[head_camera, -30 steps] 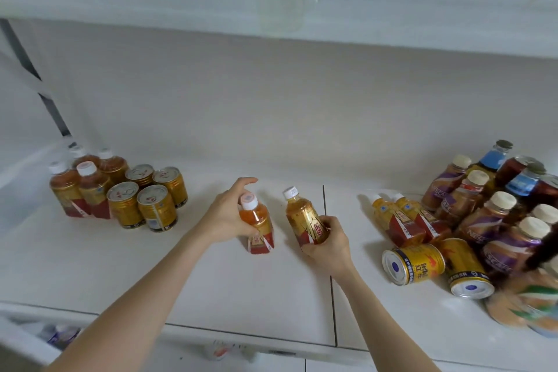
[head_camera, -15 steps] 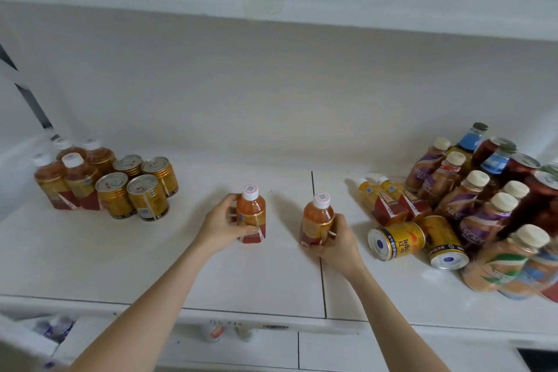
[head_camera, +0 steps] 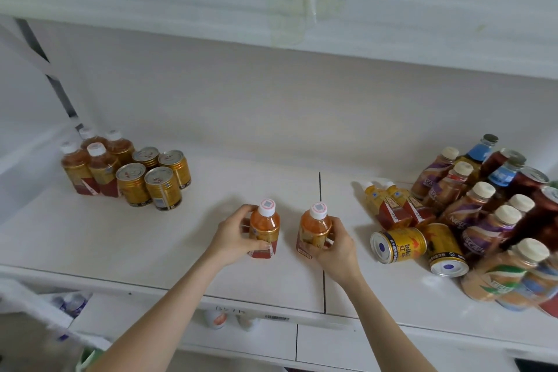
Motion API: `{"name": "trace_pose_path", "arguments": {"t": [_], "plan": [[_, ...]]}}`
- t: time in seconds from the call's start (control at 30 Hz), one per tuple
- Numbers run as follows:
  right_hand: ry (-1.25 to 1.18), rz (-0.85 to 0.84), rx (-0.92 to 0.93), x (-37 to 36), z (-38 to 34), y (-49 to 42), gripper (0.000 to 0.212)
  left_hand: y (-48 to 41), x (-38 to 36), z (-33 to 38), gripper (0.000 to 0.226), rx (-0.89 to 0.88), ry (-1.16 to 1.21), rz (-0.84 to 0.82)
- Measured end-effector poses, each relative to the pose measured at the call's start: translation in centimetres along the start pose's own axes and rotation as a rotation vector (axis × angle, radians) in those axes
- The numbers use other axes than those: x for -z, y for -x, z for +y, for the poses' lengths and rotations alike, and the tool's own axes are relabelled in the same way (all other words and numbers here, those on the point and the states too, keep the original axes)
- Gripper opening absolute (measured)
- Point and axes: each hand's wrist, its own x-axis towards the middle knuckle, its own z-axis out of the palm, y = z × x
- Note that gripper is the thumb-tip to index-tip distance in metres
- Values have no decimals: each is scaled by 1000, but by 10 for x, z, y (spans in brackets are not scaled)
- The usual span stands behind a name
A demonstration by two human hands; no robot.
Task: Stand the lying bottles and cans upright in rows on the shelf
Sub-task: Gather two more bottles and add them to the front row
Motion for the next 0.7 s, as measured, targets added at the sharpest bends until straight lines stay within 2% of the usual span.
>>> {"name": "trace_pose_path", "arguments": {"t": [0.27, 0.5, 0.7], "plan": [[-13, -33, 19, -37, -35, 25, 55, 20, 47, -8, 71, -35, -62, -34], [2, 17, 0, -86, -69, 50, 54, 31, 104, -22, 72, -82, -121, -88], [32, 4, 5, -124, -88, 54, 58, 39, 138, -36, 72, -94, -137, -67]]}}
